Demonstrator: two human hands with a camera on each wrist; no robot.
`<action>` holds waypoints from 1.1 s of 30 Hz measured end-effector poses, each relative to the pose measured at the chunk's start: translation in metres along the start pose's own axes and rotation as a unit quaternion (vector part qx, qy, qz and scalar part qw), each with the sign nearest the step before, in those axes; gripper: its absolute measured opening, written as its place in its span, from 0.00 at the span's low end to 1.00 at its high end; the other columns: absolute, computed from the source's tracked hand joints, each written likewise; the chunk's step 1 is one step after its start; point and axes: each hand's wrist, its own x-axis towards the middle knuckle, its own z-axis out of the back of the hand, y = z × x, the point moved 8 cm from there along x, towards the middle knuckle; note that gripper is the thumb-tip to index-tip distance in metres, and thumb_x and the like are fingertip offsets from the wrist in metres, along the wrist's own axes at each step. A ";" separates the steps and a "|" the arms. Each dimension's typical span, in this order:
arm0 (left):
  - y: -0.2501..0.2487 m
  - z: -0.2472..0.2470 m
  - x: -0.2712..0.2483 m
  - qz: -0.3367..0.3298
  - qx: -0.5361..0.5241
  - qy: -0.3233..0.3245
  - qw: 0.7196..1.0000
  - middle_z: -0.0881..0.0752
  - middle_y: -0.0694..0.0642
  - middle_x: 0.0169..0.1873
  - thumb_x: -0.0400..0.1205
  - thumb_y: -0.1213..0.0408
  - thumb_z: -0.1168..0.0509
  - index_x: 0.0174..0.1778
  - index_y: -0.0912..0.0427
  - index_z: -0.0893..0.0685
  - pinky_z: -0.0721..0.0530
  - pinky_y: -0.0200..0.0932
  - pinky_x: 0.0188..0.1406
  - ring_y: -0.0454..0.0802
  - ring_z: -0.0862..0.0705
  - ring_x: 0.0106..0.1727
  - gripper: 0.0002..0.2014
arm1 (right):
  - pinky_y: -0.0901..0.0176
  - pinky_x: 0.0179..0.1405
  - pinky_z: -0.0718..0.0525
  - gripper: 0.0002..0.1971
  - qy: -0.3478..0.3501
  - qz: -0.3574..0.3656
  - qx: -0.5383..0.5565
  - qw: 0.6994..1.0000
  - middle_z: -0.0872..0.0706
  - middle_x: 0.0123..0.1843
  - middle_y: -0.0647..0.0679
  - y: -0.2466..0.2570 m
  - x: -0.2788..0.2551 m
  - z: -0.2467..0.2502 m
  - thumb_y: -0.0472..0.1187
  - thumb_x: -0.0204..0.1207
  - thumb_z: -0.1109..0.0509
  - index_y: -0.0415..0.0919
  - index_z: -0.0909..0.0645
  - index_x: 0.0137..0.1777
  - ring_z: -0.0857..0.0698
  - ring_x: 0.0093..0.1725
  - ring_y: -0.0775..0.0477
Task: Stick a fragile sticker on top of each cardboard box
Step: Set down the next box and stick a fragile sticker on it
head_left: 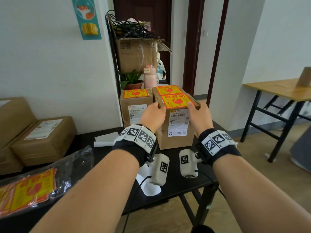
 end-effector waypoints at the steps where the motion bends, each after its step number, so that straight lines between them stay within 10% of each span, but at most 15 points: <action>1: -0.001 -0.001 0.000 -0.002 0.008 -0.001 1.000 0.13 0.58 0.53 0.87 0.54 0.46 0.62 0.56 0.18 0.16 0.54 0.57 0.58 0.14 0.55 0.16 | 0.43 0.57 0.13 0.23 0.002 -0.003 0.004 1.000 0.15 0.59 0.46 -0.001 0.001 0.000 0.57 0.82 0.39 0.43 0.27 0.71 0.14 0.57 0.44; 9: -0.005 0.003 0.002 -0.027 0.023 -0.020 0.999 0.13 0.55 0.49 0.86 0.53 0.44 0.61 0.55 0.18 0.21 0.44 0.41 0.55 0.14 0.50 0.15 | 0.45 0.61 0.15 0.26 -0.011 0.009 0.024 1.000 0.20 0.68 0.46 0.003 0.000 0.005 0.50 0.83 0.37 0.44 0.36 0.79 0.17 0.62 0.46; 13: -0.011 0.021 0.001 -0.046 0.024 -0.041 0.998 0.14 0.53 0.48 0.86 0.56 0.44 0.43 0.52 0.18 0.20 0.46 0.48 0.56 0.15 0.49 0.11 | 0.68 0.50 0.19 0.25 -0.043 0.088 0.018 0.995 0.27 0.74 0.48 0.036 -0.009 0.012 0.45 0.83 0.34 0.46 0.33 0.79 0.23 0.63 0.55; 15: -0.013 0.036 -0.004 -0.043 0.019 -0.044 0.998 0.14 0.56 0.49 0.87 0.59 0.44 0.36 0.46 0.22 0.18 0.49 0.56 0.57 0.16 0.52 0.13 | 0.63 0.57 0.17 0.23 -0.057 0.128 0.014 0.990 0.28 0.75 0.50 0.060 -0.018 0.012 0.44 0.83 0.35 0.48 0.30 0.77 0.25 0.68 0.55; 19: 0.002 0.075 -0.008 -0.018 -0.007 -0.063 0.998 0.15 0.64 0.61 0.86 0.64 0.44 0.65 0.63 0.18 0.18 0.54 0.64 0.63 0.17 0.62 0.16 | 0.60 0.65 0.23 0.20 -0.052 0.194 0.008 0.980 0.25 0.74 0.53 0.103 -0.038 -0.003 0.41 0.83 0.36 0.50 0.27 0.74 0.27 0.72 0.54; 28: 0.095 0.186 -0.036 0.106 0.003 -0.143 0.984 0.19 0.60 0.68 0.85 0.76 0.49 0.68 0.60 0.19 0.21 0.56 0.69 0.60 0.19 0.67 0.20 | 0.62 0.63 0.28 0.17 0.102 0.192 0.043 0.975 0.20 0.64 0.57 0.135 -0.090 -0.112 0.43 0.80 0.34 0.48 0.20 0.69 0.24 0.65 0.58; 33: 0.154 0.247 -0.064 0.153 0.041 -0.174 0.972 0.20 0.65 0.68 0.85 0.76 0.44 0.69 0.69 0.20 0.26 0.46 0.69 0.62 0.22 0.70 0.17 | 0.57 0.68 0.27 0.24 0.270 0.132 0.019 0.953 0.23 0.74 0.50 0.136 -0.131 -0.201 0.49 0.80 0.31 0.49 0.26 0.76 0.24 0.72 0.50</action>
